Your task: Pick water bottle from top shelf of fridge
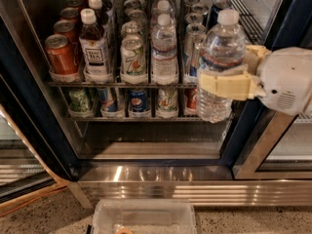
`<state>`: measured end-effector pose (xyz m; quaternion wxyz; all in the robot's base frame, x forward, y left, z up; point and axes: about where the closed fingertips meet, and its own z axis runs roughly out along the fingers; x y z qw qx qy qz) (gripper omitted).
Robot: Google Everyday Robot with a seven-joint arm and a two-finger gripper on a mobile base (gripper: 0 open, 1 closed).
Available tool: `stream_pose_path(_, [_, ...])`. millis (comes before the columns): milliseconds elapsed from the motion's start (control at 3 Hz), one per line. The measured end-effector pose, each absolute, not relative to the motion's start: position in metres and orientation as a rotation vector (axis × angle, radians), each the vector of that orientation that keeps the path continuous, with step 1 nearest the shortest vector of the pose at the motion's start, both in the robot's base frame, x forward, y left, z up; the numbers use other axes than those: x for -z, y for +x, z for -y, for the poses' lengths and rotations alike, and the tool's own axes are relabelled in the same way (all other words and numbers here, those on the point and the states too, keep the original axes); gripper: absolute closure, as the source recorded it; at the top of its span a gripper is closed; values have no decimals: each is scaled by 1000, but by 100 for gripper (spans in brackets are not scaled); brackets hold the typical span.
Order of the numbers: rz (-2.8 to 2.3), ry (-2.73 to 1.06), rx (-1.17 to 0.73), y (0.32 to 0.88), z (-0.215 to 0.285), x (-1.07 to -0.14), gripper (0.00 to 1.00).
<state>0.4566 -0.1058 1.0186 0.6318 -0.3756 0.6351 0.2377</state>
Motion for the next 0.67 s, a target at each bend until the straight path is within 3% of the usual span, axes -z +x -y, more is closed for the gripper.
stream_pose_path(333, [-1428, -897, -644, 418, 127, -1002, 100])
stream_pose_path(667, [-1348, -1077, -713, 367, 103, -997, 100])
